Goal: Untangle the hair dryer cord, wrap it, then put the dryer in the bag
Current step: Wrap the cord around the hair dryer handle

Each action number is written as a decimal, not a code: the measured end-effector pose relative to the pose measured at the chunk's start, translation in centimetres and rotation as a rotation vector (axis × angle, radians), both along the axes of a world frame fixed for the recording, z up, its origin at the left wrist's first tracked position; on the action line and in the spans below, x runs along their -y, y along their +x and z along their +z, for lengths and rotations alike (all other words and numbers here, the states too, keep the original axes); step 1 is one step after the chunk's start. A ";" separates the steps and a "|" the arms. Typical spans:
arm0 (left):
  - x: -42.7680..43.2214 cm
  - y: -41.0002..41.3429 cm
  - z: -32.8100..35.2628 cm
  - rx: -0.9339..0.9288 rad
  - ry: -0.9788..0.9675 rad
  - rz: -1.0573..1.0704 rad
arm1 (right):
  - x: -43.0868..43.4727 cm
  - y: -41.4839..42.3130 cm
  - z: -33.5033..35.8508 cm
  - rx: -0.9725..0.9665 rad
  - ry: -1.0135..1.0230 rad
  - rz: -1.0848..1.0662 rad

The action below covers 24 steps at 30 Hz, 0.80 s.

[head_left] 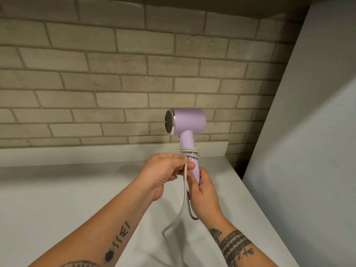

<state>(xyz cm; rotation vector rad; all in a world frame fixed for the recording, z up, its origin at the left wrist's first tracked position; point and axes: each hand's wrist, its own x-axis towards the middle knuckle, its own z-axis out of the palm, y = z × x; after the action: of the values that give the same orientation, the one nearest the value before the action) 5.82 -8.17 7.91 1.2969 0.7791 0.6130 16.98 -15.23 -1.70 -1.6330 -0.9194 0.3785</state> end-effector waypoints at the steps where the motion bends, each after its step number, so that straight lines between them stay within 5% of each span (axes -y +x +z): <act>1: 0.0 -0.1 -0.1 -0.017 0.020 0.016 | 0.0 -0.1 -0.1 0.020 -0.014 0.005; 10: -0.4 -1.2 -2.0 -0.062 0.140 0.136 | -0.4 -2.0 -1.2 0.060 0.011 0.105; 16: -1.2 -2.6 -2.9 -0.123 0.059 0.099 | -1.1 -4.4 -0.7 -0.119 0.143 0.191; 20: -1.6 -3.1 -2.9 0.031 0.017 -0.087 | -1.6 -5.5 0.1 -0.171 0.164 0.284; 24: -2.3 -2.7 -3.4 0.105 -0.028 0.082 | -1.2 -5.9 1.0 -0.161 0.114 0.415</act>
<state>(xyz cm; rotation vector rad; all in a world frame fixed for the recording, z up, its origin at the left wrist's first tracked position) 3.10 -5.84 4.54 1.2013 0.7544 0.7280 11.05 -14.04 -0.69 -1.2824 -1.1343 0.7179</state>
